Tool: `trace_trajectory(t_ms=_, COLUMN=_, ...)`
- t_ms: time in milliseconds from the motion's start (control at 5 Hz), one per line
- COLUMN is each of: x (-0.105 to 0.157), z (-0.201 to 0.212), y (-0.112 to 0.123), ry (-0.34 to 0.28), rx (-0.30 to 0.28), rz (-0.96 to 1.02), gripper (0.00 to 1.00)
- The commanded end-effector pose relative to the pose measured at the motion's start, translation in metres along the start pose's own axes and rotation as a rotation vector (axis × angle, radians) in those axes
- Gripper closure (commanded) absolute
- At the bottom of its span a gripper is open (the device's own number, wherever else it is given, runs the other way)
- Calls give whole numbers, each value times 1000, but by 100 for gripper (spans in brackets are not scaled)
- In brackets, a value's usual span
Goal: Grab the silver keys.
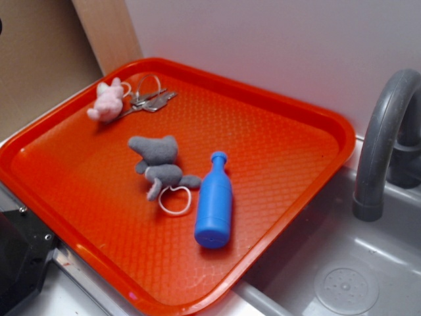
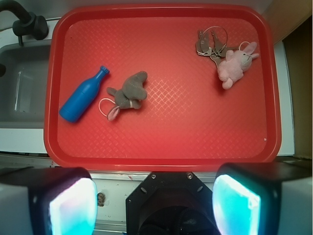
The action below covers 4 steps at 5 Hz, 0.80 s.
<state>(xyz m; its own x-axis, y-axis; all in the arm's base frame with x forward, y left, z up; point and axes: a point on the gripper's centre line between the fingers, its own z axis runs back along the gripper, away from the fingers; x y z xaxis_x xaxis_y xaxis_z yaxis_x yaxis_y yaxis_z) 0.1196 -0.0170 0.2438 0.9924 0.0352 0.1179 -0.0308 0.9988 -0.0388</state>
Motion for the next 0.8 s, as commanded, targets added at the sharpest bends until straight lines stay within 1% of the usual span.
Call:
trace_trajectory(t_ms=0, x=0, z=0, y=0, ry=0, rx=0, rz=0, gripper=0)
trace_trajectory(t_ms=200, x=48, z=-22, y=-1, ry=-16, rx=43, rz=80, gripper=0)
trace_trajectory(t_ms=400, x=92, z=-42, y=7, ry=-55, rx=97, rz=151, gripper=0)
trace_trajectory(t_ms=600, x=111, z=-50, y=27, ry=-79, rx=157, rz=203, gripper=0)
